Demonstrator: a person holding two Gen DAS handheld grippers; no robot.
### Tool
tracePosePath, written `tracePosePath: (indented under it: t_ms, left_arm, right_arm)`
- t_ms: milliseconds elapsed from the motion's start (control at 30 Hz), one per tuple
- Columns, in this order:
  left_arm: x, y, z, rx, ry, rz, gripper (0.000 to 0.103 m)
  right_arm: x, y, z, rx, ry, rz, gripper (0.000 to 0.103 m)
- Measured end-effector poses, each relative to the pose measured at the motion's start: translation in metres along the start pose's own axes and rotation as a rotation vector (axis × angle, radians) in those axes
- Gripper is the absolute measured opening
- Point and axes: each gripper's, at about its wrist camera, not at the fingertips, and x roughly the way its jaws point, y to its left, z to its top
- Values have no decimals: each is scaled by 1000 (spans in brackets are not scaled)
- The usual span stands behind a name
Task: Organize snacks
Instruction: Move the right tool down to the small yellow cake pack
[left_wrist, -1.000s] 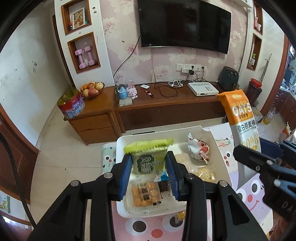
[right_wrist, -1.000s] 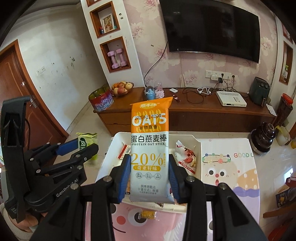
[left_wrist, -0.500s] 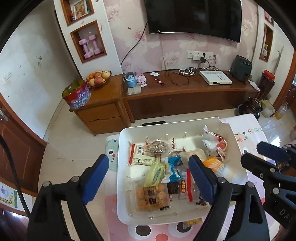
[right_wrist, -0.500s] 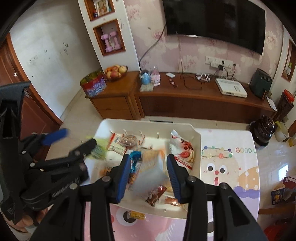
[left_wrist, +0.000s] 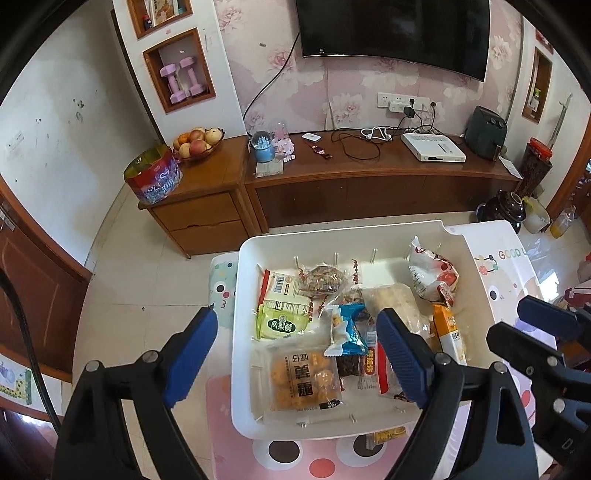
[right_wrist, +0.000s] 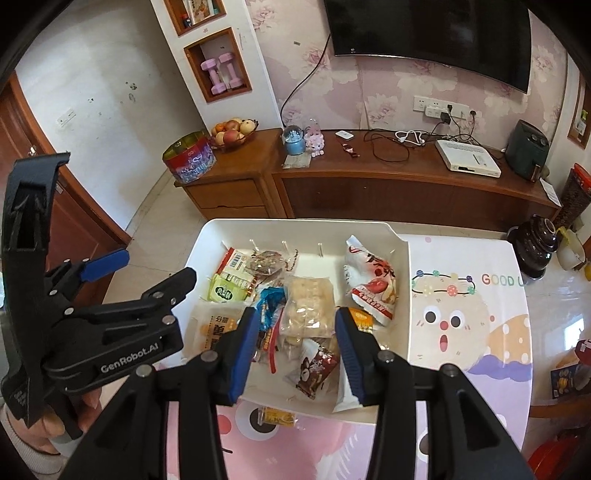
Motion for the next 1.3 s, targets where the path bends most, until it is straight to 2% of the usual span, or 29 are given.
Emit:
tracePosePath:
  t_ms: [367,733,967,1200,1300]
  left_arm:
    - [-16,8,-21,-12,-7,-32,87]
    - [-36,20,-74,-49,-12,-72,88]
    - [-26,31,-124,-116,68,-115,88]
    - [7,36,-165,-152,165,-105,88]
    - [19,38,-177,-161,180,-86,88]
  right_arm:
    - [-2,12,-25,2,11,23,45]
    - [-6,17,-72,35,10,48,45]
    - [13,14,-115,62,36,62,45]
    - [60,15,-152,112,117,62,45]
    - [78,20,-160,114,131,72,45]
